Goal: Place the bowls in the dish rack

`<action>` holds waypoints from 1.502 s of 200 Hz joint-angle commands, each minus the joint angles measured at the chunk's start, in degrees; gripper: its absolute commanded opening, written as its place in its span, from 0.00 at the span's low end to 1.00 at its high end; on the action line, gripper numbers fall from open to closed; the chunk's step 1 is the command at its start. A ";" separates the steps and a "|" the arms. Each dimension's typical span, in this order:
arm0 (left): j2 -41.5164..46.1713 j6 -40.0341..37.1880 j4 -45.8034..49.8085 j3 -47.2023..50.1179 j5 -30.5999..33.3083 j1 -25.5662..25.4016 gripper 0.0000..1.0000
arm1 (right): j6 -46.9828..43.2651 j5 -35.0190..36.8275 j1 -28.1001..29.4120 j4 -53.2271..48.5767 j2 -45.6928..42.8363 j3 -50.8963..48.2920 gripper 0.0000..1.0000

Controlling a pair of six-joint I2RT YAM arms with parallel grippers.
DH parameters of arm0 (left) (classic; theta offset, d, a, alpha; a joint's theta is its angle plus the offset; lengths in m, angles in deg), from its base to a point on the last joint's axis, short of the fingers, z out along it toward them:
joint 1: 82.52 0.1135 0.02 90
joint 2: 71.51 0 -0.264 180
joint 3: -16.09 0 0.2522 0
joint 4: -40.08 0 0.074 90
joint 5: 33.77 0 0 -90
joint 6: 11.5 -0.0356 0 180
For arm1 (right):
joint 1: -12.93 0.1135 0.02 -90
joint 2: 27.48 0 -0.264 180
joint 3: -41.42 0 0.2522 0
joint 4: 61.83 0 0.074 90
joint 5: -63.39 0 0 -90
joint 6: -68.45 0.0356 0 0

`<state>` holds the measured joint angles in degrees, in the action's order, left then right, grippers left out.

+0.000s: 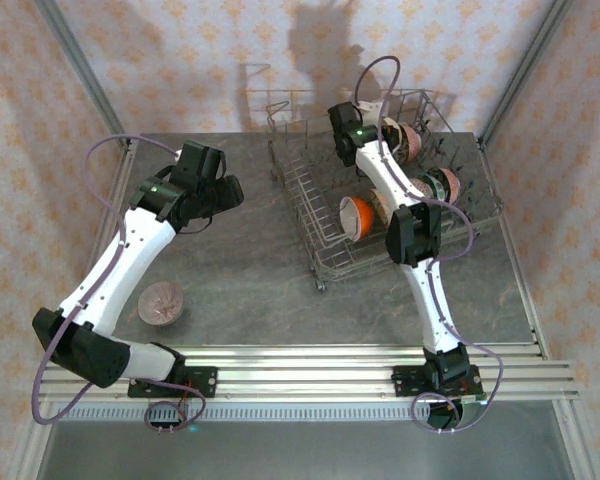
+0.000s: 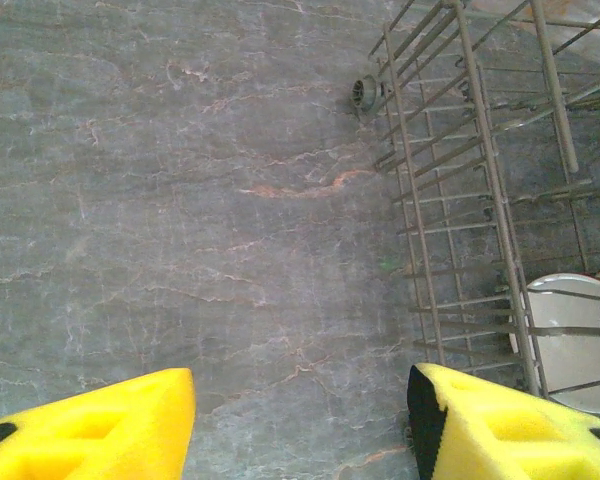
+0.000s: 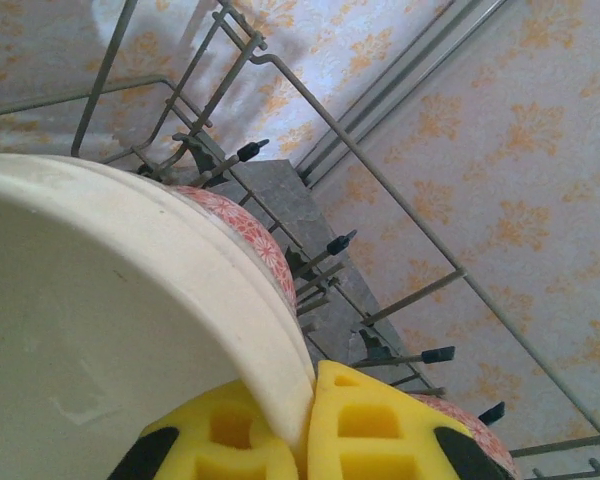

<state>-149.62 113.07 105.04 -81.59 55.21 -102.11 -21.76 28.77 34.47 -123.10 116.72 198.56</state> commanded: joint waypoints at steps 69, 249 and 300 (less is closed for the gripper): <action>1.53 0.86 -0.04 0.87 0.31 0.35 0.59 | -3.09 0.49 2.24 -1.59 2.46 1.46 0.20; 5.12 2.69 4.23 7.29 -0.93 7.11 0.60 | -0.85 -26.52 -0.71 -13.97 -3.43 2.53 0.83; 8.92 6.56 11.82 15.10 -0.88 11.99 0.60 | -1.42 -33.16 -1.06 -15.37 -6.78 -0.43 0.93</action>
<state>-142.77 116.41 110.40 -70.10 53.70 -92.06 -23.14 0.27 33.48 -135.79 115.04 199.98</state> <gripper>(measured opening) 0.597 0.905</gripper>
